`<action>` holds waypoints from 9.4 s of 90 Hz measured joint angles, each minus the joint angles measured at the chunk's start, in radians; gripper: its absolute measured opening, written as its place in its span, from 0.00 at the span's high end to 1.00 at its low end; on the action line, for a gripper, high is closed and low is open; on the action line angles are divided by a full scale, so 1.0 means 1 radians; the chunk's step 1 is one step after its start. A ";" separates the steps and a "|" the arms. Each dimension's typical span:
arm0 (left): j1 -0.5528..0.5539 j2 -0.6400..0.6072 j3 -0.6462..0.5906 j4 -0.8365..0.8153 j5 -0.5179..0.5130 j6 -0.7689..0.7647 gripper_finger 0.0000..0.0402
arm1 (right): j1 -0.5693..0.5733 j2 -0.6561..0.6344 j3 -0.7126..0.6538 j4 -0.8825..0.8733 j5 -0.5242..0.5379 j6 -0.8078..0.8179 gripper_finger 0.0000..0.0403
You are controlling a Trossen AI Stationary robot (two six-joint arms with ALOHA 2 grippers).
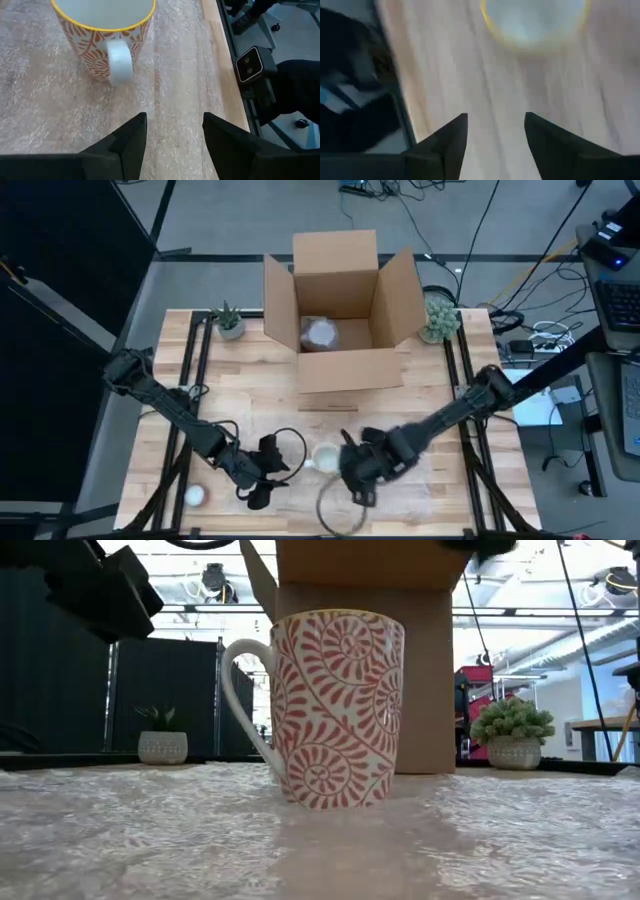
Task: Wrap mug
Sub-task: Wrap the orange mug with the transparent bubble wrap
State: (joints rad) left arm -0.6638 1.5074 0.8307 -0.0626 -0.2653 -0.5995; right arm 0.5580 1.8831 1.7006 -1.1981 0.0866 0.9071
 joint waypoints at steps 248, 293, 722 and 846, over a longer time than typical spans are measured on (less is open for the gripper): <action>0.001 0.000 0.000 0.001 -0.042 0.005 0.55 | -0.122 -0.013 -0.554 1.371 0.287 -0.248 0.98; 0.000 0.000 0.000 0.000 -0.042 0.005 0.55 | -0.143 -0.019 -0.289 0.991 0.273 -0.670 0.59; 0.175 0.130 0.001 0.319 -0.035 0.184 0.55 | -0.191 0.272 0.185 0.294 0.038 -0.493 1.00; 0.171 0.131 0.000 0.313 -0.039 0.189 0.55 | -0.162 0.049 -0.080 0.475 0.122 -0.474 1.00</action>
State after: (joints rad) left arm -0.4927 1.6386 0.8303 0.2501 -0.3042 -0.4103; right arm 0.3957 1.9325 1.6203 -0.7227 0.2085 0.4330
